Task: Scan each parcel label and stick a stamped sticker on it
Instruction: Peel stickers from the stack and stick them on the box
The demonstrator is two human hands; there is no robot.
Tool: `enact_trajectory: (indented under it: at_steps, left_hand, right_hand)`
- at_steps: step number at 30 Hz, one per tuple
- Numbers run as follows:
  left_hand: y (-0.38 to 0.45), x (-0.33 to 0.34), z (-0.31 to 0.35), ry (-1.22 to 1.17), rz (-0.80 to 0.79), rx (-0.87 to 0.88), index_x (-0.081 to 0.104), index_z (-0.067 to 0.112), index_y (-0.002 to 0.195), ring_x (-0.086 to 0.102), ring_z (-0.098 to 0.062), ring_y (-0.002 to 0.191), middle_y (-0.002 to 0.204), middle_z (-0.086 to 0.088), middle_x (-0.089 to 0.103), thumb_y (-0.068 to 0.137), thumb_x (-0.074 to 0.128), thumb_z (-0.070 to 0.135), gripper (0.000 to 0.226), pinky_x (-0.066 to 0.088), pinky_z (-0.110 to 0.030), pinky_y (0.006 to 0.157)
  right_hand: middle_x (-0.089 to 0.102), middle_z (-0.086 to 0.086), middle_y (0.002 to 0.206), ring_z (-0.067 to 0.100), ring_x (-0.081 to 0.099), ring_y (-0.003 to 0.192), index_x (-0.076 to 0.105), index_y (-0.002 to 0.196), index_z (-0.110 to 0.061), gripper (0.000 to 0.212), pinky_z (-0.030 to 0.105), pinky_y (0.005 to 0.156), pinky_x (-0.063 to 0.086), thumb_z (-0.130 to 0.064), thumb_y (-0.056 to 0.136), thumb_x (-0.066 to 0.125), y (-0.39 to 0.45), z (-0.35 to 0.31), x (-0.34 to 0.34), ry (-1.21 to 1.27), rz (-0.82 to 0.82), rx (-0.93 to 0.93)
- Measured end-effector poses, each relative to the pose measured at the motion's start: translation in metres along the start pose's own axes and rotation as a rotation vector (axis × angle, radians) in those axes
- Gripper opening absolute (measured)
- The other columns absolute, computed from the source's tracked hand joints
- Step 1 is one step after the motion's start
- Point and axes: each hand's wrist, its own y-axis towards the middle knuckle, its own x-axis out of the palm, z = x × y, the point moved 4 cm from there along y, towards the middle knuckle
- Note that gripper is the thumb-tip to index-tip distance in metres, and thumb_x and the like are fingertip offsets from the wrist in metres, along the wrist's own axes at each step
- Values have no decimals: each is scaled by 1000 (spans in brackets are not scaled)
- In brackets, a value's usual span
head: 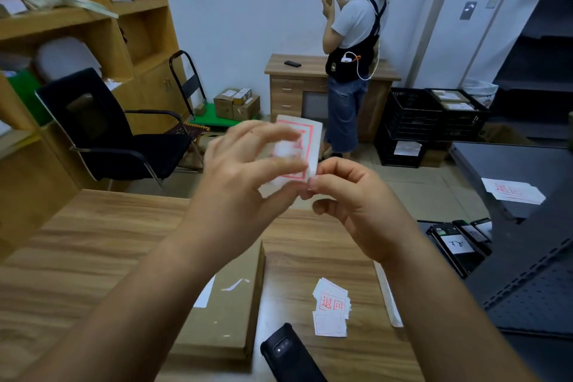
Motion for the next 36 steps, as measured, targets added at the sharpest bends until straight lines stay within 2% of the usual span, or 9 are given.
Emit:
enact_trajectory:
  at_steps: [3,7,12,15,19,25,31,36]
  left_hand:
    - [1,-2,0,-140,-29,-42,76,25,101,57,-14,117,111,14,68,85,72,37,21,44,-54,91]
    - [1,-7,4,-196,-2,-125,76,25,101,58,-13,111,106,17,69,86,72,37,20,48,-49,88]
    - [3,-11,6,-251,21,-152,75,25,101,59,-9,106,103,14,69,86,68,37,20,47,-26,88]
    - [4,-12,6,-268,22,-176,74,28,100,59,-7,104,102,17,68,85,67,38,20,45,-19,87]
    - [4,-13,5,-283,26,-200,73,31,100,60,-10,105,102,19,67,85,66,39,19,46,-19,87]
    - [4,-14,4,-279,14,-220,73,32,101,58,-9,108,103,22,66,85,64,42,21,46,-17,87]
    - [2,-15,4,-265,35,-205,74,30,99,59,-9,105,101,19,68,85,66,40,19,47,-22,87]
    - [2,-16,5,-235,36,-181,75,27,99,58,-7,105,101,17,68,85,67,39,20,46,-24,87]
  right_hand:
    - [68,5,88,15,62,83,69,82,-13,7,29,69,51,-13,79,62,-2,-5,1,141,-95,-40]
    - [68,12,91,18,66,87,65,89,-4,14,31,73,56,-11,81,56,-5,-7,3,311,-146,-27]
    - [72,13,87,20,71,85,73,79,-9,16,33,74,59,-4,78,57,-8,-10,4,341,-159,-46]
    - [71,15,86,22,72,86,71,77,-7,15,35,74,60,-1,77,58,-8,-12,6,329,-154,-68]
    - [70,18,90,25,71,90,67,82,-1,9,35,75,60,-1,78,59,-9,-15,6,292,-130,-93]
    - [72,13,89,24,72,91,74,74,-12,18,36,75,60,-3,78,60,-9,-18,9,268,-142,-107]
    - [72,10,84,20,71,87,74,70,-14,19,35,74,60,-4,79,60,-8,-17,11,240,-115,-129]
    - [71,12,84,24,70,87,73,72,-14,17,34,74,59,-5,79,61,-8,-16,10,195,-102,-153]
